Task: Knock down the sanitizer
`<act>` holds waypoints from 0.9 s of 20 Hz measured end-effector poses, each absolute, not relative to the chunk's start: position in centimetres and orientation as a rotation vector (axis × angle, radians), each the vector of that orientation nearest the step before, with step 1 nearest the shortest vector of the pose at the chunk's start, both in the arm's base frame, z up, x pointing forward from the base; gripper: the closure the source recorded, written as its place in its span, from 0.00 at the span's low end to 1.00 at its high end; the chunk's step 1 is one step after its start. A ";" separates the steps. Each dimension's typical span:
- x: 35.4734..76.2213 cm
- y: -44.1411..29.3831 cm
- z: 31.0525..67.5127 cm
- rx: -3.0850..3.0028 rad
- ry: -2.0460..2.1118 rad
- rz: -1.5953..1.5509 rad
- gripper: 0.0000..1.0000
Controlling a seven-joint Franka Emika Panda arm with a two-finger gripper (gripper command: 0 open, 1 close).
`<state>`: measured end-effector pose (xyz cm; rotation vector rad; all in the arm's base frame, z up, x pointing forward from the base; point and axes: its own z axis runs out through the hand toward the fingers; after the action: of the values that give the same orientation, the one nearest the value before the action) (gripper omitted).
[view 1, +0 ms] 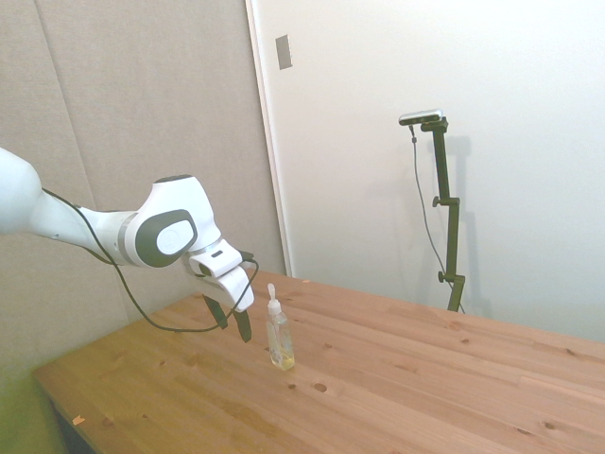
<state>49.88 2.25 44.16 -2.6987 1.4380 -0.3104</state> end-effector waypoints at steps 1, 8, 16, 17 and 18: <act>49.9 2.1 44.1 -2.696 1.447 -0.312 1.00; 50.6 1.2 43.9 -2.692 1.474 -0.312 1.00; 50.7 0.3 43.5 -2.682 1.499 -0.300 1.00; 50.7 0.2 43.4 -2.681 1.502 -0.298 1.00; 50.8 0.1 43.4 -2.680 1.504 -0.296 1.00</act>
<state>50.81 0.12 43.36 -2.6801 1.5042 -0.2959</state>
